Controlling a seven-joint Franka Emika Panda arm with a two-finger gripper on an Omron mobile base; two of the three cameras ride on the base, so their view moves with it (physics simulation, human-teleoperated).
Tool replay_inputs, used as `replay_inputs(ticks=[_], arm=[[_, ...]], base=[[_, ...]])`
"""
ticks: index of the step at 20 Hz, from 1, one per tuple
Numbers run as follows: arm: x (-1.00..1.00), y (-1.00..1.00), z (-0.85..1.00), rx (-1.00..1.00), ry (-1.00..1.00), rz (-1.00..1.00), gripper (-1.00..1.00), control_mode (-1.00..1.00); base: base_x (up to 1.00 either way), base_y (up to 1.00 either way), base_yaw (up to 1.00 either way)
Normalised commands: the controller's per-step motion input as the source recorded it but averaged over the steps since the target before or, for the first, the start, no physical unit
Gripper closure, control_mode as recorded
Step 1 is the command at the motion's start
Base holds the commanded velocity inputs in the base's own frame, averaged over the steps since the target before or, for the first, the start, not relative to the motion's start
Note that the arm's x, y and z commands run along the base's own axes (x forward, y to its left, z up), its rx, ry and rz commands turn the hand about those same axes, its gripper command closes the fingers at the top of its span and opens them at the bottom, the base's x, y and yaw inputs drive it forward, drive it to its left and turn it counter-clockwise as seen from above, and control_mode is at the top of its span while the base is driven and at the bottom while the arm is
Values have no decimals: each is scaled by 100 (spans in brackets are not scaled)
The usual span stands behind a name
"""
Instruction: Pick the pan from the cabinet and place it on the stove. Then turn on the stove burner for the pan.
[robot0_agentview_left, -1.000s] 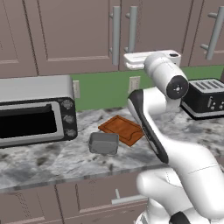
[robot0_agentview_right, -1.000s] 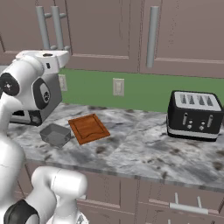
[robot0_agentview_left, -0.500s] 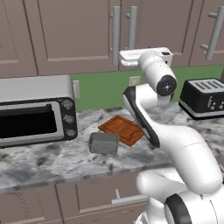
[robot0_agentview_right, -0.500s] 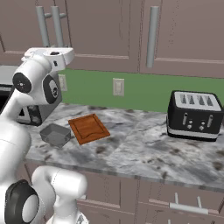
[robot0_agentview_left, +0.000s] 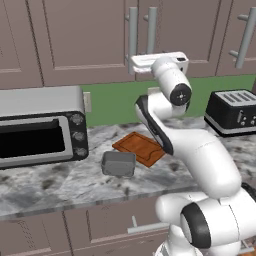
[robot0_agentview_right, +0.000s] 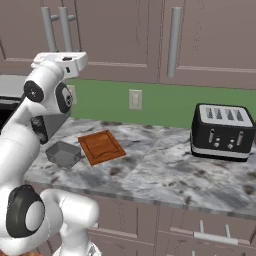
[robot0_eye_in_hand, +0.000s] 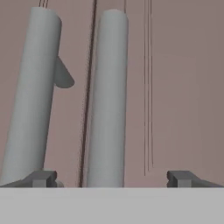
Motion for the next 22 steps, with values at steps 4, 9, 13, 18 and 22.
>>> replay_inputs(ticks=[4,9,13,18,22], arm=[[33,12,0,0,0,0,-100,-100],[36,15,0,0,0,0,100,-100],[17,9,0,0,1,0,100,-100],[2,8,-9,-2,5,0,100,-100],[-20,-2,-7,0,11,2,100,-100]], base=[[0,0,0],[0,0,0],[0,0,0],[0,0,0],[0,0,0]])
